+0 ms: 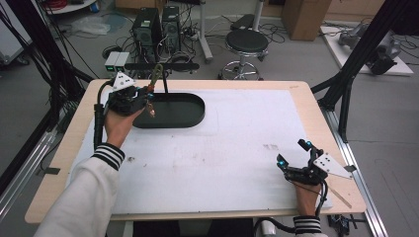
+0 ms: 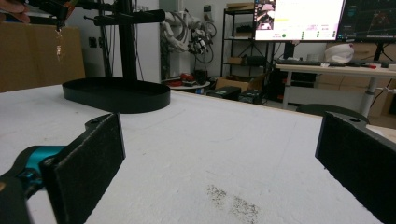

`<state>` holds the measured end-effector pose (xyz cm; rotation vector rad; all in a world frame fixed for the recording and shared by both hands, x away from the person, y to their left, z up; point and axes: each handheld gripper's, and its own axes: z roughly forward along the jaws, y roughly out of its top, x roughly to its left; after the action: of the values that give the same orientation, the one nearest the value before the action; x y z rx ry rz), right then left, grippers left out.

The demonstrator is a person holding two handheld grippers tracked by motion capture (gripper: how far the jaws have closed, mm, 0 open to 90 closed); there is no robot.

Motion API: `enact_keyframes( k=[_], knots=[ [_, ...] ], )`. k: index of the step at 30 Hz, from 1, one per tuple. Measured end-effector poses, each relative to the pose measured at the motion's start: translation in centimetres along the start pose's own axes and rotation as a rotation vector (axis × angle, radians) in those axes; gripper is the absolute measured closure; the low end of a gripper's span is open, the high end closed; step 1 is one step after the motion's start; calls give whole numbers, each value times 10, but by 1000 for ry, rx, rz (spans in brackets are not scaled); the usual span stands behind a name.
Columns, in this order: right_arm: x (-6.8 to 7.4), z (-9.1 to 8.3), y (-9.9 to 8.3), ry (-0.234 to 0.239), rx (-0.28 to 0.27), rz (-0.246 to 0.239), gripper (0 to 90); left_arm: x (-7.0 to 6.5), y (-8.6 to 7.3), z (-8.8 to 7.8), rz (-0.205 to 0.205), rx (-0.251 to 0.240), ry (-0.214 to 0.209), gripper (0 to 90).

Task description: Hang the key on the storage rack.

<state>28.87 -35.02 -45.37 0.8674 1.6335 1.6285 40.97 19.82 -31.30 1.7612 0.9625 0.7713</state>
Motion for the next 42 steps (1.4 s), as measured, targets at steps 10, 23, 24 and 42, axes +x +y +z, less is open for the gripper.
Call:
enact_keyframes(
  k=[10,23,24,42],
  knots=[
    [0,0,0,-1,3,5,4,17,-2,5,-26,0,65,727],
    [0,0,0,-1,0,-3,4,27,-6,20,-49,13,82,727],
    [0,0,0,-1,-1,-2,4,28,-7,21,-44,19,87,727],
    [0,0,0,0,1,8,4,33,-17,39,-59,59,93,726]
  ],
)
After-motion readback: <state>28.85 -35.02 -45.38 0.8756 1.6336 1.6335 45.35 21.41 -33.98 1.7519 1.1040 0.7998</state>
